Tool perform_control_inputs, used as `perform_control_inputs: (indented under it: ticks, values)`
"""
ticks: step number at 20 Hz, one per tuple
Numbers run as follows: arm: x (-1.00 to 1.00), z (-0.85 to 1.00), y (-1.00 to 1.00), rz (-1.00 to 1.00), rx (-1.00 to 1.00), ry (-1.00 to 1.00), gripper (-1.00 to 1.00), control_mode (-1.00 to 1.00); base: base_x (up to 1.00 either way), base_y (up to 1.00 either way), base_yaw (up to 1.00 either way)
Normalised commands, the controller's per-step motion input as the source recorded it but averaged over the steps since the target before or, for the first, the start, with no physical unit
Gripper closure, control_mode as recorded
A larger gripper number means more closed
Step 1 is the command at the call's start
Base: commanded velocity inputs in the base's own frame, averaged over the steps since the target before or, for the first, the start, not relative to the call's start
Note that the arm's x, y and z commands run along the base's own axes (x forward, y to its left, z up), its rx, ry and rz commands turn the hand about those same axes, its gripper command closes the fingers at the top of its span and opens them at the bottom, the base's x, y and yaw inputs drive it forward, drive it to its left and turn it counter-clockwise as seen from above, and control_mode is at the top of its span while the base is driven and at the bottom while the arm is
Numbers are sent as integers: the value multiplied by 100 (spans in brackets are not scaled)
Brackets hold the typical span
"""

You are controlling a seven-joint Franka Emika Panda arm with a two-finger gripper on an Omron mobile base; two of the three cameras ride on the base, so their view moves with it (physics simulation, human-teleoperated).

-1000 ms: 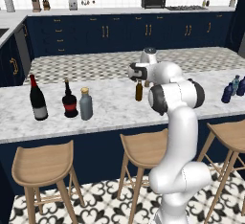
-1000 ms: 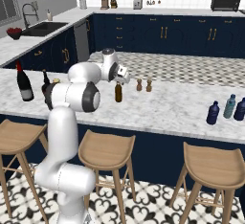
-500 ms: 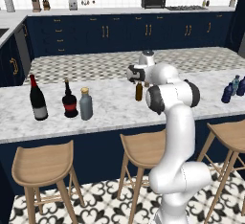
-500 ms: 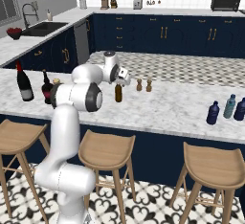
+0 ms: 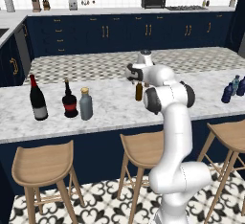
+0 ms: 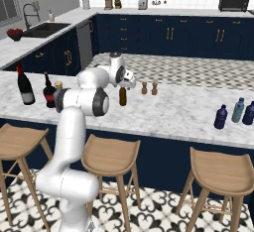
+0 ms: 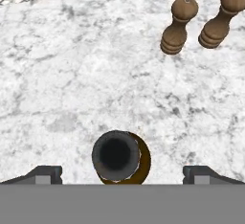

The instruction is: Move the plastic bottles in the middle to the plastics group, and the glass bottles in the middle to the glass group.

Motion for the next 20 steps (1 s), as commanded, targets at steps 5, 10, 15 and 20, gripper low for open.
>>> perform_control_inputs:
  ticks: [5, 10, 15, 20]
  values:
    - [6, -17, 0, 3, 0, 0, -100, -100, 0, 0, 0]
    - [4, -19, 0, 4, 0, 0, -100, -100, 0, 0, 0]
    - [0, -16, 1, 6, 0, -3, -100, -100, 0, 0, 0]
    - [0, -15, 2, 10, 0, -12, 100, -100, 0, 0, 0]
